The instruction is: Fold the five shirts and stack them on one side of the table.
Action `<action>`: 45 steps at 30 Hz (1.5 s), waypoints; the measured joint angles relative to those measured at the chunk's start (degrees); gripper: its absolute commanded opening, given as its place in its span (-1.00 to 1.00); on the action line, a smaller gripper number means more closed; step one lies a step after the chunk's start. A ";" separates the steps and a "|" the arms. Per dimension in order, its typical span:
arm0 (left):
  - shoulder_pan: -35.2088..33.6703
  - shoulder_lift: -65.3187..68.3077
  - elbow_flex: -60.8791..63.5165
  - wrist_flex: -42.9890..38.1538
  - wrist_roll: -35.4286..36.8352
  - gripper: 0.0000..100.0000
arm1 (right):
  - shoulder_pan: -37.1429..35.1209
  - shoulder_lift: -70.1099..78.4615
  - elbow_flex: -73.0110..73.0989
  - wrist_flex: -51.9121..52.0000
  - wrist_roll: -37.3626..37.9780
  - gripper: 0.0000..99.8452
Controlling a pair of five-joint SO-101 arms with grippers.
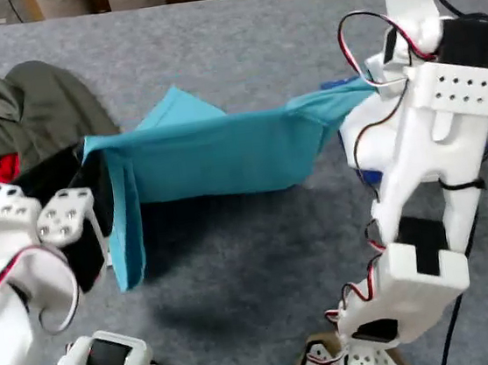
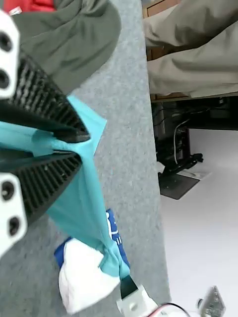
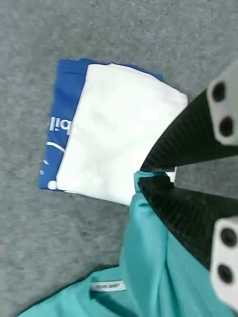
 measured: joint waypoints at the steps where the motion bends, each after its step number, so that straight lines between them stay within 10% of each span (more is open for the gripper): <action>1: -0.35 -1.05 1.93 0.00 -1.05 -0.96 | 0.09 -0.09 1.05 0.00 1.05 -1.00; 10: -13.19 -2.99 8.00 0.00 -5.19 -0.96 | 0.18 -13.63 0.00 -0.26 3.52 -1.00; 22: -14.51 -4.04 -11.87 -8.35 -1.85 -0.96 | 0.70 -37.54 -22.24 -11.87 -8.97 -1.00; 33: -14.51 -5.80 -21.63 -0.18 -1.49 -0.96 | 12.04 -48.79 -26.02 -15.91 -8.18 -1.00; 45: -14.51 -18.64 0.09 0.00 -5.71 -0.96 | 12.84 -51.69 -26.02 -17.85 -6.07 -1.00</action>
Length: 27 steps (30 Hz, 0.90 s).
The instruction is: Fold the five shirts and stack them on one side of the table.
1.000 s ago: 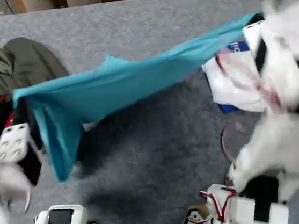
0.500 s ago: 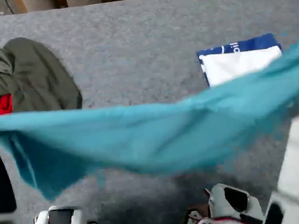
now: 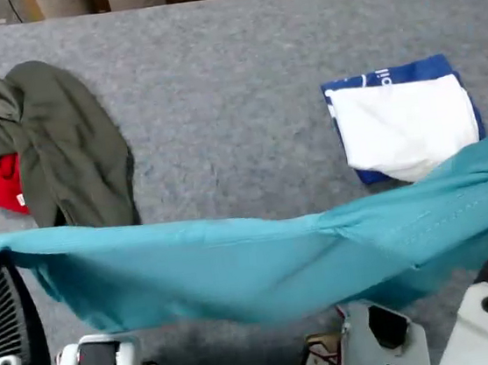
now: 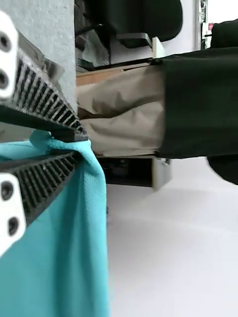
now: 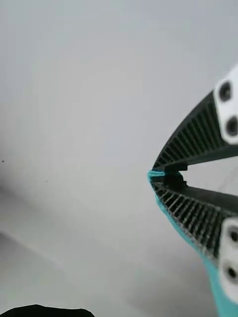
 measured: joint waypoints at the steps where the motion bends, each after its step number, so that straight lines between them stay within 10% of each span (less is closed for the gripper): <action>1: 0.00 -0.70 1.49 0.00 -0.62 -0.96 | 0.00 0.00 0.00 0.00 0.18 -1.00; 12: 0.00 2.20 20.92 -9.93 -6.42 -0.96 | 0.00 1.67 14.68 -6.07 0.18 -1.00; 27: 0.00 24.44 63.03 -71.47 -6.42 -0.96 | -18.73 29.98 63.21 -52.40 6.68 -1.00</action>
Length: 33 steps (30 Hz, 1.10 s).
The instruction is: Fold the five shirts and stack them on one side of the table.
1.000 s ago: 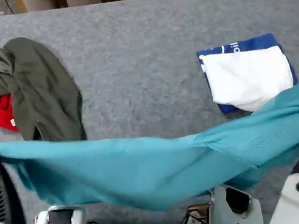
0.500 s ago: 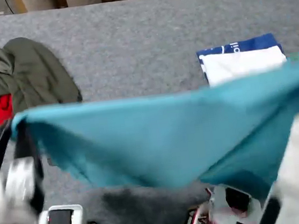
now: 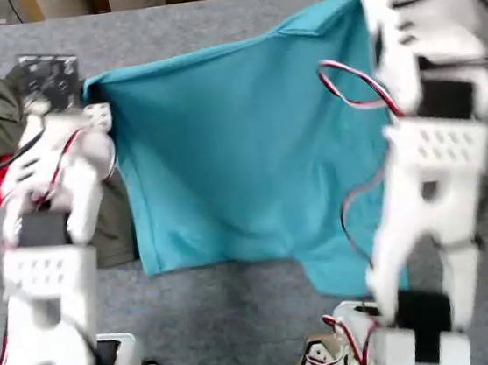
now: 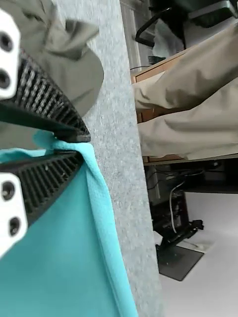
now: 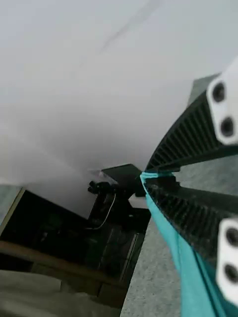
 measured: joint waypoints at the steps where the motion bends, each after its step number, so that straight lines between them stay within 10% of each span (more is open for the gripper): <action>1: 0.00 3.43 0.00 -3.69 0.00 -0.96 | -0.53 2.90 0.00 -3.52 0.00 -1.00; 10: 0.00 40.70 -20.22 -17.93 0.00 -0.96 | -1.23 28.57 -18.02 -4.66 0.00 -1.00; 25: 0.09 50.46 -51.34 37.19 0.00 -0.96 | -0.53 35.69 -63.91 60.75 7.38 -1.00; 33: 7.30 37.36 -32.88 40.00 0.00 -0.96 | 2.90 33.14 -62.77 70.24 7.91 -1.00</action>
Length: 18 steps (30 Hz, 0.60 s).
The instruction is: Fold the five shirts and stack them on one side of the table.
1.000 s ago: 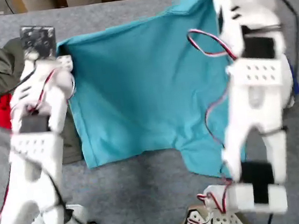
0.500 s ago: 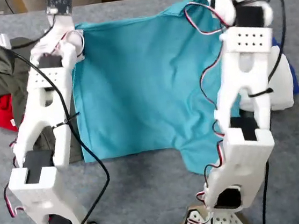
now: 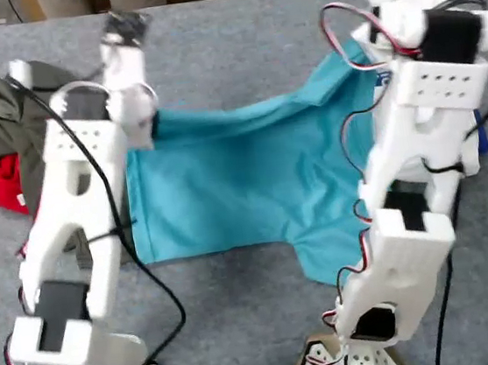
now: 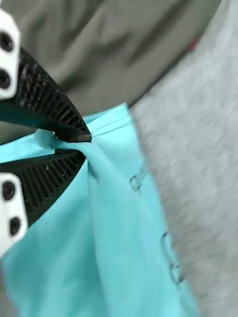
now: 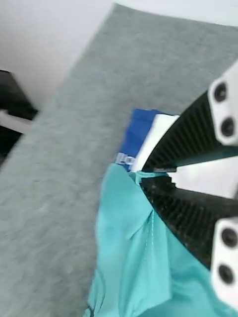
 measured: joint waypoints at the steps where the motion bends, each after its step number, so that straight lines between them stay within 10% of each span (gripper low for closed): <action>1: 0.62 -1.76 3.96 -2.02 0.00 -0.96 | 0.79 -2.02 3.16 0.00 0.53 -1.00; 18: 0.88 -20.75 45.45 -13.36 -0.18 -0.96 | 7.91 -48.53 75.60 -3.78 12.48 -1.00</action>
